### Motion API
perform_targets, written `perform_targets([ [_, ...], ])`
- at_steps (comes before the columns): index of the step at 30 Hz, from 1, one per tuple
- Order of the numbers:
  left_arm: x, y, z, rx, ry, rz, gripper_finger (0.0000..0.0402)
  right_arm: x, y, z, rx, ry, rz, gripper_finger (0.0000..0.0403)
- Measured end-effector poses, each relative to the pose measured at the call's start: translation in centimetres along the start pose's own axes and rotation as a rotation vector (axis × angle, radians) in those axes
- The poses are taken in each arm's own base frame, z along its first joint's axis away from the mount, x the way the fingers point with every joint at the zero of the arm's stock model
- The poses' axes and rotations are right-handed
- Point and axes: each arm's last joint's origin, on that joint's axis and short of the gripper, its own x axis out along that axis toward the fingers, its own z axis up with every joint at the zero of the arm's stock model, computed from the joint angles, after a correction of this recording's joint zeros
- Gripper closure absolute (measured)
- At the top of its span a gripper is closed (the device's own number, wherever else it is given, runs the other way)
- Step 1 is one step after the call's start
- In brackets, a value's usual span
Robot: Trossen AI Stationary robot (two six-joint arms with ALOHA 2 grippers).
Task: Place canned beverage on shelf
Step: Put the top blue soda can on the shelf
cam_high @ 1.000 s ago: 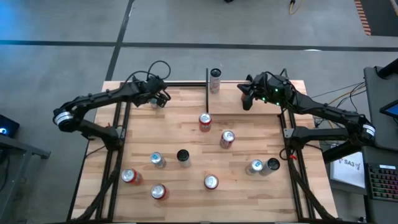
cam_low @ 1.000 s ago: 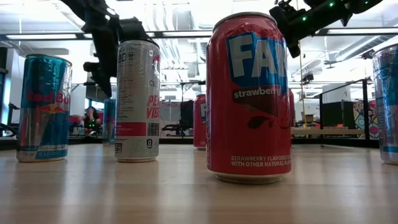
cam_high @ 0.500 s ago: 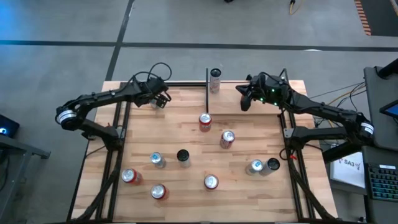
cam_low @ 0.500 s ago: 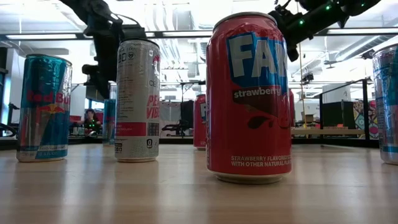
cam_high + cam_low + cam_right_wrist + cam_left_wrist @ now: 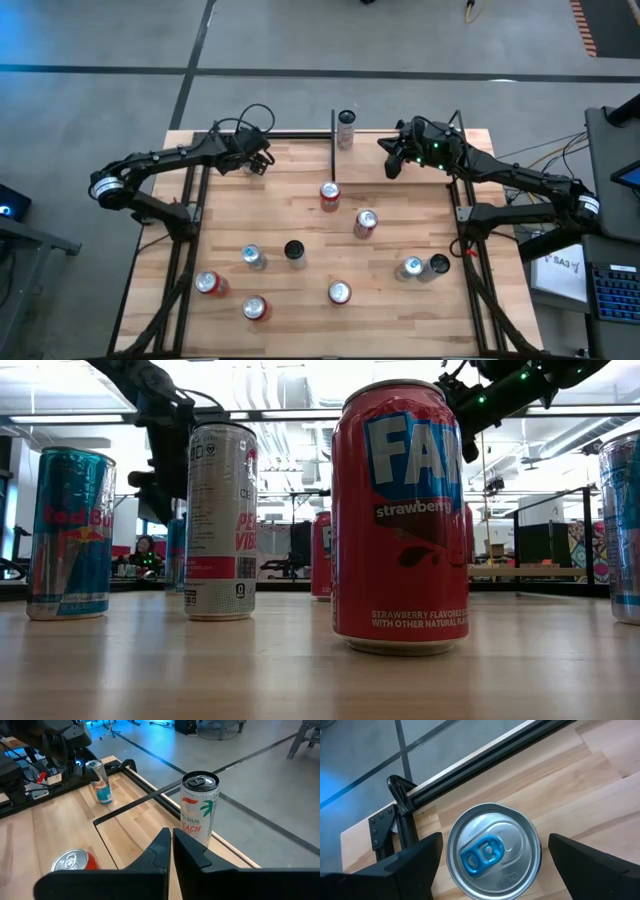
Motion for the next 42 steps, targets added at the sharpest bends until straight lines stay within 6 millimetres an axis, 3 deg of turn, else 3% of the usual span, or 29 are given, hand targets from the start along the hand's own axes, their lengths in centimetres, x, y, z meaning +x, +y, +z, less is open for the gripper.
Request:
perform_targets([
  [6,0.0,-0.1,0.1,-0.006,-0.008,-0.004,0.0069,0.0,0.2,0.0,0.001,0.001,0.008,0.0394],
  [15,0.0,-0.2,0.1,-0.022,-0.007,-0.013,0.0158,0.0,0.6,-0.1,-0.004,0.003,0.025,0.0394],
  [20,-0.8,-0.1,-0.1,0.002,-0.017,-0.029,0.0162,0.0,0.6,-0.1,-0.004,0.003,0.025,0.0394],
  [25,-3.9,0.2,-0.6,0.020,-0.109,-0.097,0.0159,0.0,0.6,0.0,-0.012,-0.006,0.027,0.0394],
  [33,-10.8,1.6,-1.8,0.066,-0.395,-0.337,0.0158,0.0,0.9,0.4,-0.021,-0.043,0.070,0.0394],
  [42,-16.7,1.0,-2.1,0.115,-0.734,-0.704,0.0158,0.2,3.8,1.3,-0.094,-0.174,0.322,0.0394],
])
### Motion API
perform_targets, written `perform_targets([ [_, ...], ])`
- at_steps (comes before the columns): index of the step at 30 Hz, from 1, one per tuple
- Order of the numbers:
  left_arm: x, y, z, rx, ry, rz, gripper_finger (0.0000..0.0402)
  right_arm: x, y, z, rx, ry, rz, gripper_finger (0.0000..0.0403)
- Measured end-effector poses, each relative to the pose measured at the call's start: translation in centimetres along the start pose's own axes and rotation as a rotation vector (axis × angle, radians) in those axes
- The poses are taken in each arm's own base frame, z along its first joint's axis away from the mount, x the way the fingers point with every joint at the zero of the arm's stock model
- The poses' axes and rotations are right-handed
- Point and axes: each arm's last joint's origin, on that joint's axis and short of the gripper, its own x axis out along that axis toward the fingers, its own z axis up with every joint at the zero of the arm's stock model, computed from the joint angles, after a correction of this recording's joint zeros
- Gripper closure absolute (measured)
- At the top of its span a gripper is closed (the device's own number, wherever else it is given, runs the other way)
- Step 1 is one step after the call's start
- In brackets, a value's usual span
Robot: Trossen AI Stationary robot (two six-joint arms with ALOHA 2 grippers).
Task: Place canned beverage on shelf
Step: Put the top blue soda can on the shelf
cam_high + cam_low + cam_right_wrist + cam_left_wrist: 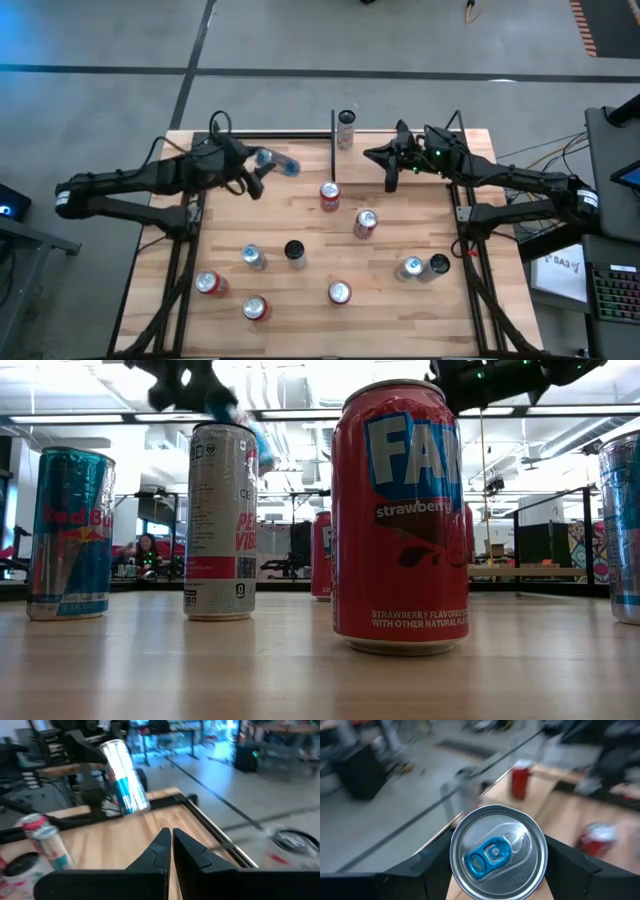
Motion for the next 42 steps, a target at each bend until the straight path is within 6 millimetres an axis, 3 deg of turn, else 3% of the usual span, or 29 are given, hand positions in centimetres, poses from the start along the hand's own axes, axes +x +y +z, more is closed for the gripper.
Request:
perform_targets([
  [9,1.3,-3.1,1.4,0.046,-0.174,-0.113,0.0158,2.2,2.2,1.0,-0.075,-0.033,0.097,0.0394],
  [28,5.0,-5.7,0.9,0.064,-0.182,-0.124,0.0158,5.9,3.8,3.3,-0.171,0.114,0.150,0.0389],
  [33,5.3,-5.8,0.7,0.075,-0.171,-0.121,0.0158,6.7,4.4,4.4,-0.207,0.168,0.173,0.0338],
  [42,5.3,-5.7,0.8,0.085,-0.174,-0.092,0.0158,9.0,5.1,5.1,-0.209,0.268,0.193,0.0168],
])
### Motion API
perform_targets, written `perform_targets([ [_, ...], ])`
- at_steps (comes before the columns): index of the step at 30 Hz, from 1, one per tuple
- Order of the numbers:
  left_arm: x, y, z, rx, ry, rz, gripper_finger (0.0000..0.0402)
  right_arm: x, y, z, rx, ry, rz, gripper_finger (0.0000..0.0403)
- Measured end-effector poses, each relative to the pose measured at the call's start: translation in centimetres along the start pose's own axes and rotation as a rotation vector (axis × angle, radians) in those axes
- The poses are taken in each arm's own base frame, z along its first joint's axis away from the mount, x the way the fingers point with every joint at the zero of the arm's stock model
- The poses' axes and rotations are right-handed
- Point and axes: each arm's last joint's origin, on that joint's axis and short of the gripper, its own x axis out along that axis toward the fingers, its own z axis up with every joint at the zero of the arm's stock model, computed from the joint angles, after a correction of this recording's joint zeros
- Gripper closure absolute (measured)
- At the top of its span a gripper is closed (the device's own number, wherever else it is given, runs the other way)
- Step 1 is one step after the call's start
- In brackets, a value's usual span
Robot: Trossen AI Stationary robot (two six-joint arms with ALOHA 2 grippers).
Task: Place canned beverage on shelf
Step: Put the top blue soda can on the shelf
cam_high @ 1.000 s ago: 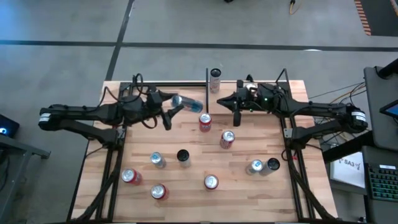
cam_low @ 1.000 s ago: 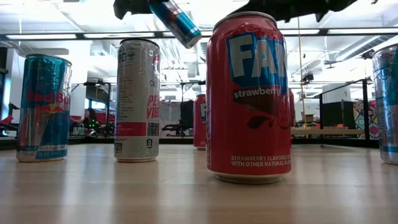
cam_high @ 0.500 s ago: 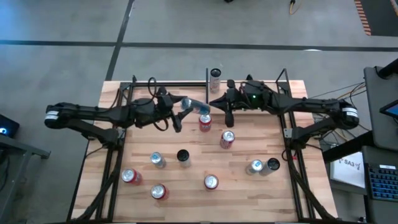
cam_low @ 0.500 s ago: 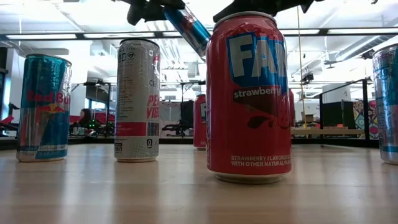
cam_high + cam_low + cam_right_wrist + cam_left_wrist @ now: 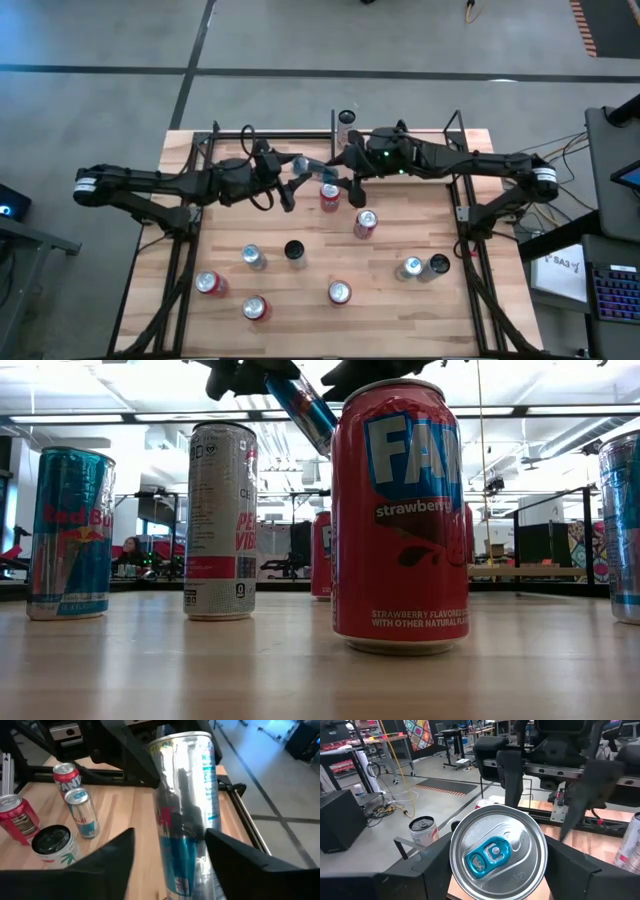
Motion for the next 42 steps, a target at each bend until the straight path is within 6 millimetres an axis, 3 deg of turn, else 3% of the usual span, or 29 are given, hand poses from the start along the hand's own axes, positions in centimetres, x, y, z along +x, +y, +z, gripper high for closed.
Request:
perform_targets([
  [7,0.0,0.0,0.2,0.001,-0.013,0.003,0.0158,2.0,-0.5,0.7,0.001,0.049,0.005,0.0073],
  [14,0.0,0.0,0.2,0.000,-0.015,-0.002,0.0158,3.7,-0.9,1.2,-0.037,0.075,0.008,0.0055],
  [20,0.0,0.0,0.2,-0.003,-0.022,-0.004,0.0158,4.7,-1.0,0.9,-0.089,0.085,0.011,0.0087],
  [26,0.0,0.0,0.3,0.002,-0.032,-0.010,0.0143,4.2,-1.3,1.0,-0.106,0.096,-0.036,0.0201],
  [31,-0.9,0.3,1.1,0.031,-0.080,-0.038,0.0117,2.6,-1.7,0.9,-0.113,0.124,-0.056,0.0205],
  [34,-1.4,0.2,0.6,0.071,-0.082,-0.095,0.0109,1.6,-1.4,0.4,-0.109,0.099,-0.061,0.0205],
  [42,-2.2,0.1,-2.1,0.045,-0.265,-0.156,0.0107,0.6,0.3,-2.7,-0.109,-0.199,-0.079,0.0205],
])
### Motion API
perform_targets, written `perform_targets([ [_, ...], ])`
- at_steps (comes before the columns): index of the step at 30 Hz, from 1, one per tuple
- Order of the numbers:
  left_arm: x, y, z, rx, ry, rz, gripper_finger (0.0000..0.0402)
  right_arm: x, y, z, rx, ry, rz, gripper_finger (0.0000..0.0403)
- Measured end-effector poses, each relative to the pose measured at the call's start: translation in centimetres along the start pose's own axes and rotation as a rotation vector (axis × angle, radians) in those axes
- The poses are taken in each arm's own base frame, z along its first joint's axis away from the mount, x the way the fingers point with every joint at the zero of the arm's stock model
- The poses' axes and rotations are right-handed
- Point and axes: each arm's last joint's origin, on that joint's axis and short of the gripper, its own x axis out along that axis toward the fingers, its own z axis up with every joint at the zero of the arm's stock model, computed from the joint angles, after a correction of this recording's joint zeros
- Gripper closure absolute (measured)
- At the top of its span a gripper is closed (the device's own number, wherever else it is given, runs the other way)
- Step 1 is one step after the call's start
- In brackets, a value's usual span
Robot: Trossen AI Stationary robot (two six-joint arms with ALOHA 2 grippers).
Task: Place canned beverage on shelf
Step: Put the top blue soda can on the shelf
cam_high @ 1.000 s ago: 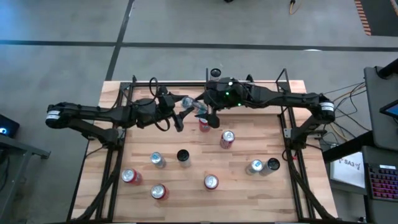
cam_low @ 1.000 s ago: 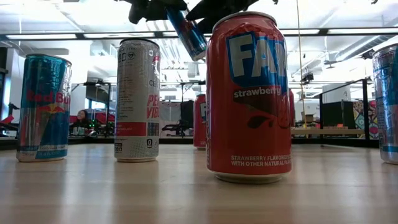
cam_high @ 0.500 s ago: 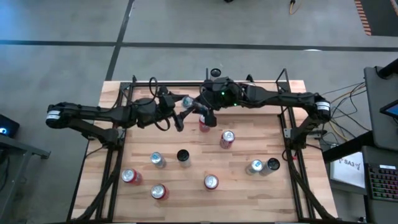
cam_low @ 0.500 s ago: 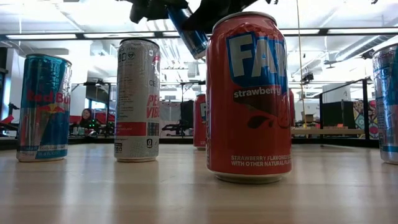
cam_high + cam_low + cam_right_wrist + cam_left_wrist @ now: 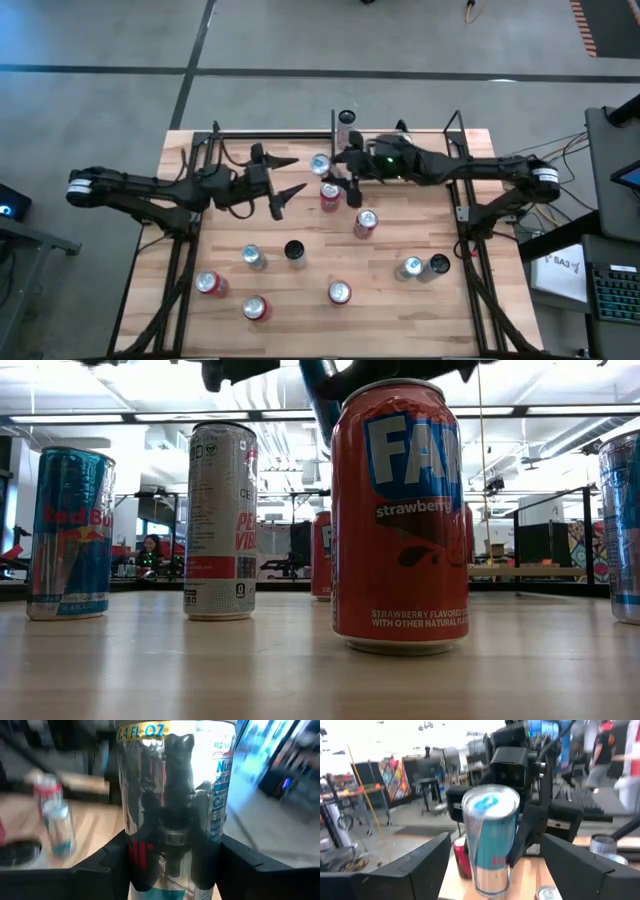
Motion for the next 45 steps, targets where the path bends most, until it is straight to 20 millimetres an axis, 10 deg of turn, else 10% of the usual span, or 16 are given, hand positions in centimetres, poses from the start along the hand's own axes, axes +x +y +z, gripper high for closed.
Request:
perform_targets([
  [7,-0.4,-0.4,-1.8,-0.041,-0.212,-0.036,0.0107,-0.2,1.4,-1.1,-0.007,-0.266,-0.025,0.0205],
  [25,3.0,-1.2,-5.2,0.045,-0.073,0.002,0.0046,-0.1,1.3,-0.2,0.020,-0.288,-0.022,0.0205],
  [45,6.7,-1.9,-6.2,0.109,-0.034,0.012,0.0088,0.0,1.5,-0.4,0.030,-0.271,-0.012,0.0203],
])
